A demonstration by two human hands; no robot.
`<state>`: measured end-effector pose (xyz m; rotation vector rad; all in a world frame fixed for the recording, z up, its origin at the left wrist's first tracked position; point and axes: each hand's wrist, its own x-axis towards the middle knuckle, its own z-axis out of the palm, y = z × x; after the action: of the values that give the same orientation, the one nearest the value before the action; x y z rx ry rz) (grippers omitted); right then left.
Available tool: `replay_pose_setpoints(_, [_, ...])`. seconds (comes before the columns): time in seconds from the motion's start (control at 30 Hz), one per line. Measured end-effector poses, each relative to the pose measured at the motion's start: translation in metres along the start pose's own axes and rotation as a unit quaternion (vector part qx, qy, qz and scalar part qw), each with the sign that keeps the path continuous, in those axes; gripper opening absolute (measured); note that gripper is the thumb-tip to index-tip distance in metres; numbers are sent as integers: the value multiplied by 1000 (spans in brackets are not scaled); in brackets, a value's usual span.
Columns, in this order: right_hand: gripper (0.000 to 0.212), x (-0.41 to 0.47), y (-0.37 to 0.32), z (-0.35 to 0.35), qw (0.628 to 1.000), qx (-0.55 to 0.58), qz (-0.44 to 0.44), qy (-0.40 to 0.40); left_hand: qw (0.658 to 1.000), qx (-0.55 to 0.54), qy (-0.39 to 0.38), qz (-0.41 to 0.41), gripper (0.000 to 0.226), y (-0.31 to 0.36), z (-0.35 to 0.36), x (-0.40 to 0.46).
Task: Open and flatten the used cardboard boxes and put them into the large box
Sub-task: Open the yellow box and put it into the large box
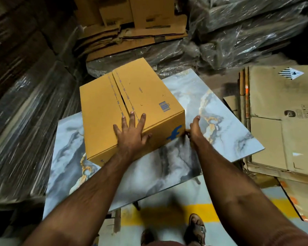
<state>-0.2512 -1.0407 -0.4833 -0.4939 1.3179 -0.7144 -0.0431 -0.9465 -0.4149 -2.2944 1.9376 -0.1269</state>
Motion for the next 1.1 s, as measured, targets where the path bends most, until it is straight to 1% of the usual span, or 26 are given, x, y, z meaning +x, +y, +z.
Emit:
replay_pose_setpoints(0.1, [103, -2, -2, 6, 999, -6, 41, -7, 1000, -16, 11, 7, 81, -16, -2, -9])
replay_pose_setpoints(0.17, [93, -8, -3, 12, 999, 21, 42, -26, 998, -48, 29, 15, 81, -33, -6, -15])
replay_pose_setpoints(0.23, [79, -18, -11, 27, 997, 64, 12, -43, 993, -100, 56, 11, 81, -55, -11, -19])
replay_pose_setpoints(0.27, [75, -25, -18, 38, 993, 97, -11, -65, 988, -137, 74, 1, 80, -64, -16, -20])
replay_pose_setpoints(0.33, [76, -45, -39, 65, 979, 152, -53, -129, 964, -229, 131, -28, 80, -79, -27, -20])
replay_pose_setpoints(0.37, [76, -58, -52, 81, 969, 155, -78, -174, 944, -278, 172, -43, 80, -84, -32, -18])
replay_pose_setpoints(0.4, [73, -73, -66, 97, 964, 130, -110, -204, 919, -325, 215, -59, 80, -88, -35, -18])
replay_pose_setpoints(0.47, [62, -102, -91, 131, 952, 34, -190, -238, 855, -419, 288, -100, 81, -96, -33, -15])
replay_pose_setpoints(0.5, [57, -115, -100, 147, 942, -12, -227, -248, 813, -473, 311, -132, 81, -99, -29, -15])
replay_pose_setpoints(0.57, [49, -135, -112, 177, 907, -106, -303, -272, 711, -584, 330, -209, 78, -100, -25, -15])
replay_pose_setpoints(0.6, [46, -145, -115, 192, 883, -162, -342, -279, 659, -628, 333, -247, 73, -99, -27, -16])
replay_pose_setpoints(0.63, [43, -155, -115, 207, 855, -220, -382, -273, 603, -669, 327, -286, 65, -99, -27, -14])
replay_pose_setpoints(0.67, [44, -160, -112, 220, 827, -276, -417, -257, 532, -719, 313, -319, 58, -100, -25, -10])
replay_pose_setpoints(0.7, [51, -160, -107, 231, 803, -331, -436, -234, 450, -774, 293, -335, 57, -102, -24, -7])
replay_pose_setpoints(0.73, [58, -158, -100, 238, 783, -382, -436, -223, 371, -822, 272, -336, 63, -105, -22, -6])
replay_pose_setpoints(0.77, [65, -156, -92, 243, 763, -430, -425, -227, 303, -859, 250, -330, 71, -108, -15, -6])
replay_pose_setpoints(0.8, [71, -152, -81, 248, 739, -478, -417, -229, 249, -882, 232, -327, 75, -108, -10, -7])
replay_pose_setpoints(0.83, [75, -151, -71, 253, 697, -537, -418, -224, 213, -893, 214, -334, 74, -107, -3, -9])
replay_pose_setpoints(0.87, [75, -155, -63, 257, 646, -598, -431, -201, 183, -903, 191, -339, 72, -105, 5, -13])
replay_pose_setpoints(0.93, [71, -163, -49, 267, 543, -689, -458, -142, 151, -916, 120, -352, 69, -101, 22, -25])
replay_pose_setpoints(0.97, [68, -163, -42, 271, 508, -713, -469, -120, 144, -921, 75, -353, 66, -98, 34, -30])
replay_pose_setpoints(1.0, [65, -162, -35, 272, 487, -726, -475, -103, 142, -925, 32, -351, 61, -94, 45, -34])
replay_pose_setpoints(1.03, [62, -157, -28, 271, 478, -730, -480, -92, 141, -927, -10, -347, 59, -90, 52, -40])
replay_pose_setpoints(1.07, [59, -150, -20, 266, 481, -727, -481, -90, 142, -925, -45, -349, 57, -87, 55, -46])
replay_pose_setpoints(1.1, [57, -142, -14, 261, 489, -719, -485, -93, 133, -923, -67, -356, 57, -84, 55, -50])
